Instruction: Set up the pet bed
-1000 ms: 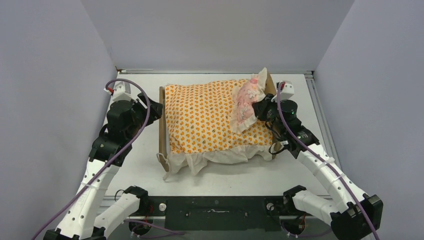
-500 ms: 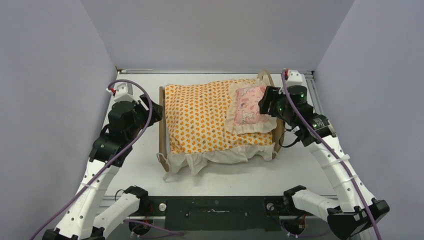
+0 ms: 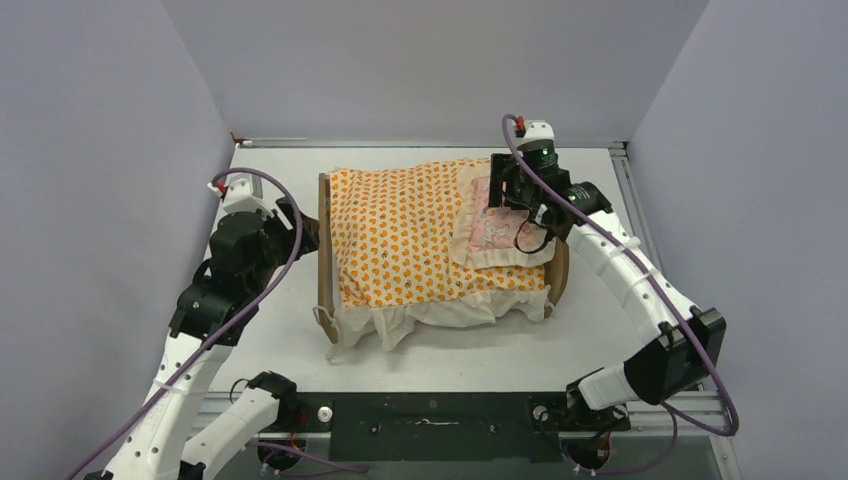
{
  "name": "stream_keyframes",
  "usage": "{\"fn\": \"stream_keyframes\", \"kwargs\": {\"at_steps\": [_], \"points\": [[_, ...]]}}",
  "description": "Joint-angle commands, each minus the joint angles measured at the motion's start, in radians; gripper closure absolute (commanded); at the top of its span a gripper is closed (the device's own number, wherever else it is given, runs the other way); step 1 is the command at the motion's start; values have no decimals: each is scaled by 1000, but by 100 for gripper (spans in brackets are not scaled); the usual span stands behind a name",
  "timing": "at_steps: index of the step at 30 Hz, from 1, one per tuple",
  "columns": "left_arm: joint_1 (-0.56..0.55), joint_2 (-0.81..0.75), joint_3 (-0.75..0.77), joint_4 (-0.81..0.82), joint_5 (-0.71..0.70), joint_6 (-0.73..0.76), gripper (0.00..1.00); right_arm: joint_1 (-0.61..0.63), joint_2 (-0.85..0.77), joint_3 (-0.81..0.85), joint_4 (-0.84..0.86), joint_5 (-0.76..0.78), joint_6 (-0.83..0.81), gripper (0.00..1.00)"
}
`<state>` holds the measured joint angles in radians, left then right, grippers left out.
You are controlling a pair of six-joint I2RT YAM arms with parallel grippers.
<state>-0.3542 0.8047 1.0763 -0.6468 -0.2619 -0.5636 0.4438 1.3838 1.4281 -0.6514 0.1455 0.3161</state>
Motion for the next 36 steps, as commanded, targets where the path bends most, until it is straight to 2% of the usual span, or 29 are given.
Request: {"fn": "stream_keyframes", "kwargs": {"at_steps": [1,9,15,18,20,23,24,31,32,34,36], "points": [[-10,-34,38,-19,-31,34,37,-28,91,14,112,38,-38,30],[-29,-81,26,-54,-72,71,36,-80,210,26,225,-48,-151,30],[-49,-107,45,-81,-107,111,36,-85,199,111,165,-109,-182,29],[-63,-126,78,-113,-138,135,34,-85,94,97,148,-117,-183,25],[-66,-145,106,-138,-156,150,30,-85,-1,67,144,-102,-177,22],[-68,-186,140,-176,-204,173,12,-85,-167,-25,151,-38,-167,17],[-70,-201,146,-189,-226,181,2,-85,-225,-61,149,2,-164,15],[-72,-400,109,-246,-362,219,4,-85,-678,-318,84,235,-131,2],[-71,-440,94,-248,-387,214,4,-85,-730,-342,64,256,-119,2],[-71,-512,62,-257,-419,199,4,-85,-826,-379,18,285,-96,10],[-71,-592,28,-253,-432,223,4,-85,-910,-413,-18,323,-72,10]]}}
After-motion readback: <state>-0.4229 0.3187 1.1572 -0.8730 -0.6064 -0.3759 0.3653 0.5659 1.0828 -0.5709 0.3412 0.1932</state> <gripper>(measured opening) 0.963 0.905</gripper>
